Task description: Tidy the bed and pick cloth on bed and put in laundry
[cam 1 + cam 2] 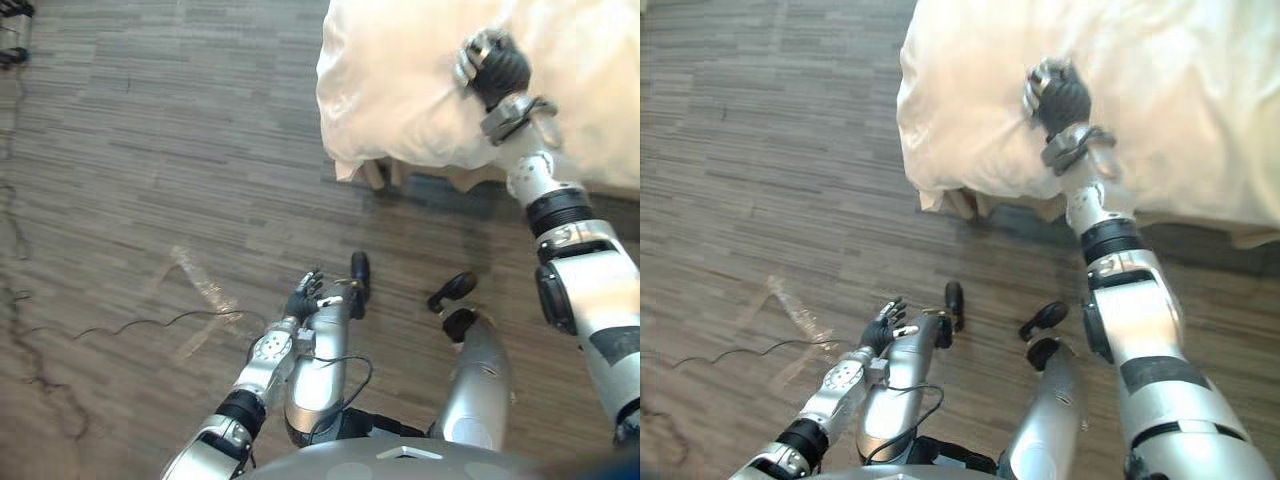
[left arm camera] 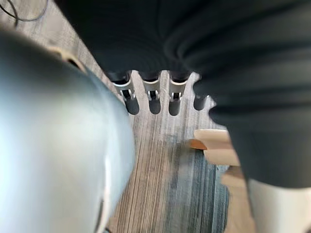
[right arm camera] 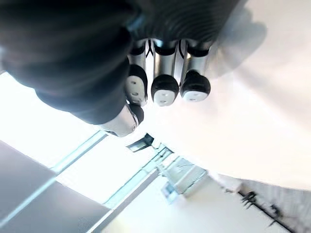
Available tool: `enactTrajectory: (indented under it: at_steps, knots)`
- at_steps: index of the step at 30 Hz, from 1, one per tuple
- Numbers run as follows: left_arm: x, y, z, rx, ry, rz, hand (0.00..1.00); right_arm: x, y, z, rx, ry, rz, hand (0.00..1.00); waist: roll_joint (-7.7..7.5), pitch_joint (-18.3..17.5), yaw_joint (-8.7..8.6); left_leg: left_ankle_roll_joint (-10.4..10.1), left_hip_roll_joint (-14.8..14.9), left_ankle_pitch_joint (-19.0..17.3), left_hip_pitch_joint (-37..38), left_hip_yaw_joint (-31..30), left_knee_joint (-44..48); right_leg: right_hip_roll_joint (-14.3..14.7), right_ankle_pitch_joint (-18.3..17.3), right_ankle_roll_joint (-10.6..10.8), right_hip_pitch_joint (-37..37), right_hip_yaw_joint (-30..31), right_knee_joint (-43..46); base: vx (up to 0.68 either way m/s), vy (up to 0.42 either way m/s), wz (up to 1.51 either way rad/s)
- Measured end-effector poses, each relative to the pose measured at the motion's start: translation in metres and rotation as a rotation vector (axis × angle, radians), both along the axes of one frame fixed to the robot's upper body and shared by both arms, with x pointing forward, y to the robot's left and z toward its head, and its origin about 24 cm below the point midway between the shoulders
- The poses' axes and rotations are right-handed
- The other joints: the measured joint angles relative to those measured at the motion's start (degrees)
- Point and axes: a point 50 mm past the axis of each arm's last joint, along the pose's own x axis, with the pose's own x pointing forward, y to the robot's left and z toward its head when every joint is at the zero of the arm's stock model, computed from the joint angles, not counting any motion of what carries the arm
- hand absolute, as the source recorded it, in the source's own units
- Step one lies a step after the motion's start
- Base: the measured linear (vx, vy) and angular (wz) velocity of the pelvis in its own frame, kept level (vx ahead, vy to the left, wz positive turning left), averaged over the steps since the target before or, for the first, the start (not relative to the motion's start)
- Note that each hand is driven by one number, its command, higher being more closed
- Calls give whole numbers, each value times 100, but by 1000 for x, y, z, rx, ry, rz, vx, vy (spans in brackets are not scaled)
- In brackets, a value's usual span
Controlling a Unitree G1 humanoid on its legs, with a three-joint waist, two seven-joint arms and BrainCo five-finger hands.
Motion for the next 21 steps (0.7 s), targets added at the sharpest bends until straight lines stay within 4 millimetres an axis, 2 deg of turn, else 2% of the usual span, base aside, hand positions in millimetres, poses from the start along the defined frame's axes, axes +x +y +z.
enactTrajectory:
  at_steps: [3,5,6,9,10,12,13,14,16,17,18,19,21]
  knots:
    - [1,-6,0,6,0,-21,0,0,-8,-11,35,43,-41,100,117,-77,-2,-6,62,-155,-66,-14,239,42,-44,-13,-21,69,58,-23,38,-9]
    - [0,-7,0,11,-1,-27,0,-1,-16,-21,76,58,-70,100,230,-155,-76,25,157,-333,-168,8,433,170,34,37,-12,111,-79,-63,75,-20]
    - [0,-6,-1,14,-1,-23,0,-2,-18,-24,89,59,-72,100,231,-156,-115,46,179,-350,-166,43,445,204,63,55,1,136,-152,-66,113,-24]
    - [-5,-2,-4,18,8,0,0,-11,-35,-59,152,114,-116,100,220,-149,-447,95,232,-412,-55,150,417,409,449,120,277,205,-756,-52,130,-24]
    - [-8,-1,-6,17,19,5,0,-20,-52,-89,186,184,-176,100,194,-131,-596,118,232,-454,83,228,371,445,585,170,457,227,-1000,-14,161,-29]
    - [-15,9,-10,7,36,55,0,-53,-90,-157,262,349,-321,100,96,-66,-855,118,232,-572,415,448,258,518,642,189,732,355,-1323,36,195,-44]
    - [-16,11,-10,8,40,65,0,-60,-94,-167,270,373,-338,100,68,-47,-899,107,229,-586,476,492,233,527,663,186,769,384,-1351,112,152,-55]
    - [-21,23,-11,16,54,100,0,-87,-104,-201,294,441,-386,100,-68,39,-1124,67,245,-659,716,651,182,534,709,172,923,426,-1444,101,75,-48]
    - [-24,34,-13,28,70,123,0,-112,-104,-222,302,465,-397,100,-210,107,-1288,30,310,-767,982,827,169,578,754,175,1074,504,-1494,146,64,-62]
    - [-26,41,-13,38,78,128,0,-132,-101,-239,273,492,-396,0,-344,121,-1415,-9,343,-814,1244,967,96,626,779,188,1208,601,-1537,177,24,-67]
    - [-26,44,-12,54,69,120,0,-153,-98,-255,242,529,-390,0,-397,118,-1499,-31,393,-826,1502,1053,-7,711,764,172,1387,677,-1593,192,5,-55]
    - [-26,44,-11,62,63,115,0,-162,-96,-262,224,548,-385,0,-424,117,-1526,-35,425,-818,1619,1084,-35,742,755,181,1473,696,-1621,211,-34,-37]
    - [-25,44,-7,91,37,95,0,-196,-84,-290,152,643,-375,0,-584,94,-1674,-137,489,-785,2039,1166,-270,863,670,224,1750,736,-1639,252,-61,-23]
